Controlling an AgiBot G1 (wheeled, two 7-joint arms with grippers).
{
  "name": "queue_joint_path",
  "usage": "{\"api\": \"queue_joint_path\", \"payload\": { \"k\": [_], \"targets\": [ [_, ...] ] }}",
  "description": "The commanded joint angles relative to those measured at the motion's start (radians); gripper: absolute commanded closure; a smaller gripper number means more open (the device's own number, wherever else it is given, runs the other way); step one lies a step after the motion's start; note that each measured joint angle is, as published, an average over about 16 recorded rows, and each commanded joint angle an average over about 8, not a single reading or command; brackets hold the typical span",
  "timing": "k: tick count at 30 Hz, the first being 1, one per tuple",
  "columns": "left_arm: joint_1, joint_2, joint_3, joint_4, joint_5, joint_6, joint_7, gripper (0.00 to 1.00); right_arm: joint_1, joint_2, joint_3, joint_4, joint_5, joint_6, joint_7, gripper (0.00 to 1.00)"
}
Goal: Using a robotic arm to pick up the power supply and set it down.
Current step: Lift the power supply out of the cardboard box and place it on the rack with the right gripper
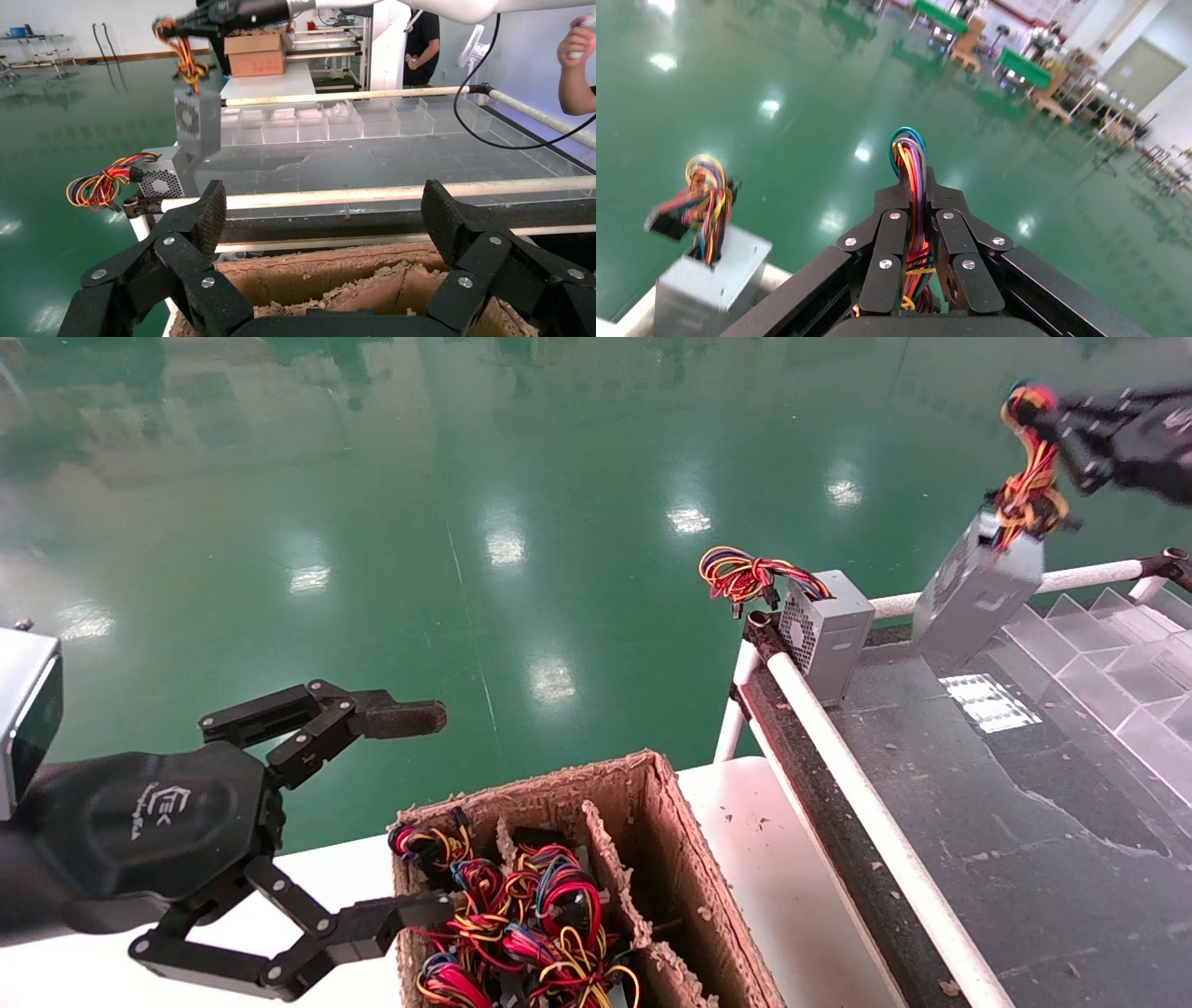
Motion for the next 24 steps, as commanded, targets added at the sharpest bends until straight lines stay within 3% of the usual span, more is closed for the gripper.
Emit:
{"api": "queue_joint_path", "payload": {
  "k": [1, 11, 24],
  "targets": [
    [0.000, 0.000, 0.000, 0.000, 0.000, 0.000, 0.000, 0.00, 0.006, -0.015, -0.008, -0.051, -0.012, 0.003, -0.024, 1.00],
    [0.000, 0.000, 0.000, 0.000, 0.000, 0.000, 0.000, 0.00, 0.051, -0.134, -0.027, -0.236, -0.041, 0.066, -0.115, 1.00],
    [0.000, 0.000, 0.000, 0.000, 0.000, 0.000, 0.000, 0.00, 0.111, -0.251, -0.037, -0.315, -0.055, 0.135, -0.190, 1.00]
  ]
}}
